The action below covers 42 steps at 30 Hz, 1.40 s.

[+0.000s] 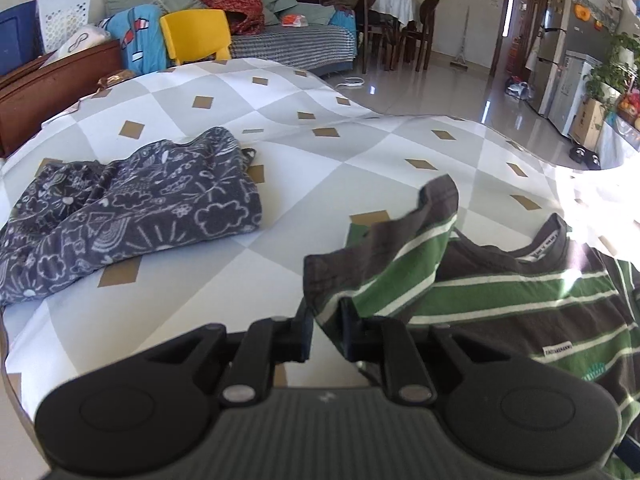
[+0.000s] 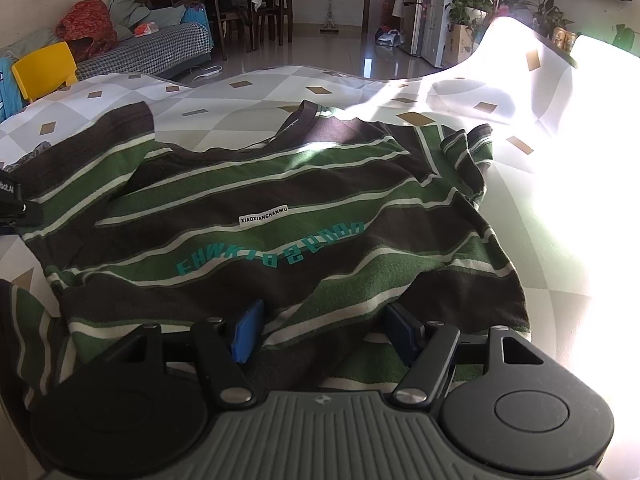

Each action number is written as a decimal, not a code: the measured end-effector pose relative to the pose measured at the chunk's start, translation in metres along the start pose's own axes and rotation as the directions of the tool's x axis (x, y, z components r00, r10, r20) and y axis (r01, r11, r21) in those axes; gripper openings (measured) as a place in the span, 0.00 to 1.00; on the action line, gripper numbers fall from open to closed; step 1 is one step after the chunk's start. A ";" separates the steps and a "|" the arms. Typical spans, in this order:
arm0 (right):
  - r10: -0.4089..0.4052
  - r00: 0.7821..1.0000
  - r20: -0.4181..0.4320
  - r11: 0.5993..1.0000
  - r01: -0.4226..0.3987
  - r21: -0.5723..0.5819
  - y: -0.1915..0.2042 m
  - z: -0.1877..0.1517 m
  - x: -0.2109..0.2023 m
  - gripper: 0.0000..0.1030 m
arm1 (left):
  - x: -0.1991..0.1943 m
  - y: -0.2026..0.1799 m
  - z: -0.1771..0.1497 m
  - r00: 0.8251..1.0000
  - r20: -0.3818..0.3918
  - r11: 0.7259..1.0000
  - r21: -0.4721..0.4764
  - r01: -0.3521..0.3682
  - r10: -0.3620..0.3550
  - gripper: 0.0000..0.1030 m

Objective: Fold clothes

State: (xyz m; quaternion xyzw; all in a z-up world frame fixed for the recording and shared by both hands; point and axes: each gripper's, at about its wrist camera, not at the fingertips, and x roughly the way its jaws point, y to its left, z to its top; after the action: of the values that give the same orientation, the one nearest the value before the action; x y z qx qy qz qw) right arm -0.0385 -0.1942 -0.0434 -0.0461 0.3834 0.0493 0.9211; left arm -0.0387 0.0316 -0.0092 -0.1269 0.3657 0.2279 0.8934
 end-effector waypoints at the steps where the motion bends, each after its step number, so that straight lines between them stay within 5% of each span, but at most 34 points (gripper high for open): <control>1: 0.000 1.000 0.001 1.000 0.000 -0.001 0.000 0.000 0.000 0.64 | 0.000 0.007 -0.001 1.000 -0.010 0.999 -0.029 -0.030 0.030 0.13; 6: 0.000 1.000 0.002 1.000 0.000 -0.002 0.000 -0.001 -0.001 0.64 | 0.003 0.036 -0.014 0.986 -0.084 0.983 -0.097 -0.154 0.146 0.20; 12: 0.000 1.000 0.000 1.000 0.000 -0.001 0.000 0.000 -0.001 0.64 | -0.003 0.044 -0.020 0.979 -0.091 0.977 -0.098 -0.189 0.181 0.22; 30: 0.029 1.000 -0.004 0.999 -0.029 -0.025 -0.004 -0.004 -0.006 0.65 | -0.017 -0.012 -0.024 0.997 -0.072 1.000 0.026 0.010 -0.009 0.46; 36: 0.037 0.999 0.007 0.999 -0.037 -0.036 -0.005 -0.007 -0.007 0.65 | -0.013 -0.049 -0.037 0.986 -0.118 0.974 0.181 0.139 -0.119 0.61; 42: 0.048 0.999 0.020 0.998 -0.047 -0.050 -0.006 -0.011 -0.009 0.65 | -0.002 -0.061 -0.051 0.986 -0.132 0.955 0.264 0.133 -0.101 0.67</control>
State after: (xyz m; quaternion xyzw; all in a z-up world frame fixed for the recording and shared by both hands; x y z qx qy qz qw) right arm -0.0515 -0.2023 -0.0444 -0.0591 0.3732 0.0812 0.9223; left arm -0.0397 -0.0413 -0.0400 -0.0375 0.4372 0.1143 0.8913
